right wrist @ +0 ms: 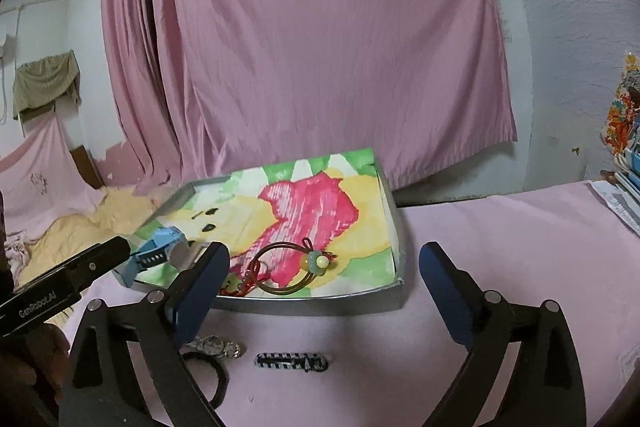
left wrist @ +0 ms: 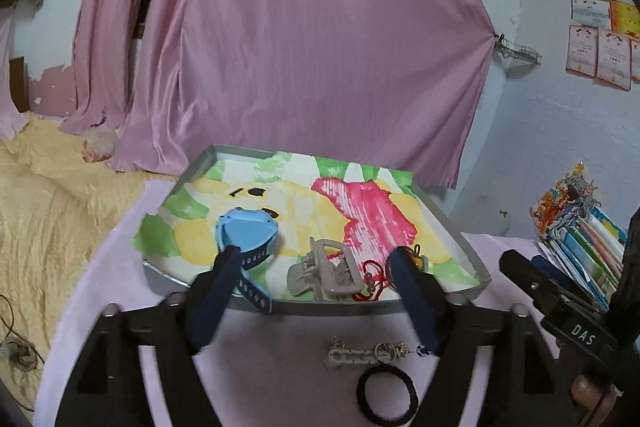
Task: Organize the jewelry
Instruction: 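Carry the clip into the tray with the left tool while the right tool drops the red bead bracelet there, then move the left tool to the black hair tie and close on it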
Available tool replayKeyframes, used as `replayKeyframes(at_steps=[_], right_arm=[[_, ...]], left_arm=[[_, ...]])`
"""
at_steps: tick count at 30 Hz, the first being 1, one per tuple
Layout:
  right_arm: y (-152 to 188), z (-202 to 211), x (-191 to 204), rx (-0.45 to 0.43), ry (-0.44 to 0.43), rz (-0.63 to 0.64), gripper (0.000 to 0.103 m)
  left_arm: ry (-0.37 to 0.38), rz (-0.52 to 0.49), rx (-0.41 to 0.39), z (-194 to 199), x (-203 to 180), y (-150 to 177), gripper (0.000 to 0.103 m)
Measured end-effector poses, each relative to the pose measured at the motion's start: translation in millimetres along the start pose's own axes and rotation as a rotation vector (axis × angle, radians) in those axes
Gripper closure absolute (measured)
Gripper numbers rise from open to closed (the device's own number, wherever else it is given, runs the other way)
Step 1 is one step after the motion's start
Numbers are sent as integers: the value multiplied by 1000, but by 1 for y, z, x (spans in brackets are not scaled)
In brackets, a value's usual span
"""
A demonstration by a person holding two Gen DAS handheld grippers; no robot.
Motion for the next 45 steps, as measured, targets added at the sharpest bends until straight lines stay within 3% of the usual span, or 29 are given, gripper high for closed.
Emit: replayKeyframes(at_steps=[3, 7, 20, 37, 45], right_arm=[[1, 13, -2, -31, 2, 12, 2], [4, 31, -2, -73, 4, 50, 2], [21, 70, -8, -133, 28, 118, 2], [49, 63, -13, -45, 40, 141, 2], [56, 52, -12, 25, 51, 170, 2]], left_arm=[[-2, -3, -22, 10, -2, 2, 16], [-6, -20, -41, 22, -5, 7, 1], [-19, -58, -60, 49, -6, 31, 1], [-39, -29, 23, 47, 2, 61, 1], [-44, -12, 101, 35, 4, 69, 1]])
Point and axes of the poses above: each gripper's, at about its wrist camera, not at the fingertips, and z roughly against the way its jaws point, x to its left, y to its underside, the point moved 5 cm from there along -z, roughly the way its jaws point, and after that the axes turned 11 degrees about y, right-handed, at the moved point
